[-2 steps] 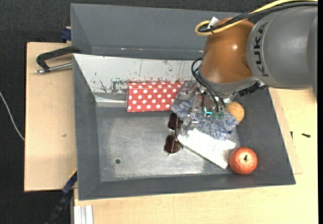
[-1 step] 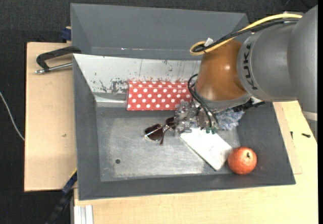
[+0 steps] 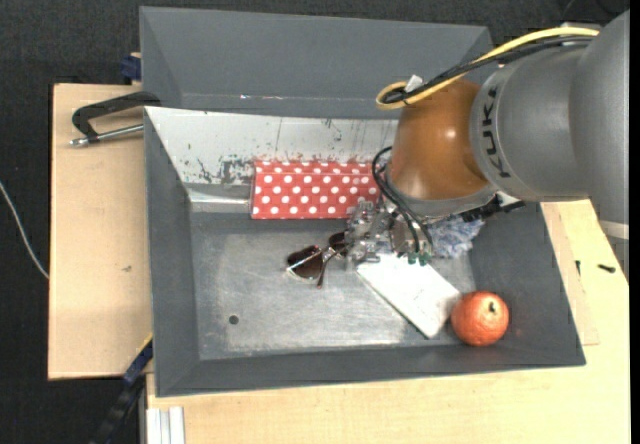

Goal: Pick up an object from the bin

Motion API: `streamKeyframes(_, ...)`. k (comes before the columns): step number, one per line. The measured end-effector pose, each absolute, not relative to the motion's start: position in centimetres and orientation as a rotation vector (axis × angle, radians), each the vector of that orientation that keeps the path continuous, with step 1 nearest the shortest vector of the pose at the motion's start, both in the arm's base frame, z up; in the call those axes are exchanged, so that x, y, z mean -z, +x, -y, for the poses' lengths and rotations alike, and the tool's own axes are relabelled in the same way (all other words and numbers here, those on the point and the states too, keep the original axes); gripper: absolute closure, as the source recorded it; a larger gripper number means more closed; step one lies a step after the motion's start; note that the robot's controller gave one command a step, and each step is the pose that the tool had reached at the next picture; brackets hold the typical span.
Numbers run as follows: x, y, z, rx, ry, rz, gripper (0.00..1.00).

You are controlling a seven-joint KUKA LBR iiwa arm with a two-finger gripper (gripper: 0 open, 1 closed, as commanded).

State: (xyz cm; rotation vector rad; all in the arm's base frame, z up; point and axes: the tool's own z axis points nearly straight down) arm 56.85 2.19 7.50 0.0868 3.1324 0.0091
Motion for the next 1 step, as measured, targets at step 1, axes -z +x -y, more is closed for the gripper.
streamKeyframes(1, -22.62, 56.71, -2.99, -0.002, 0.053, -3.135, 1.00)
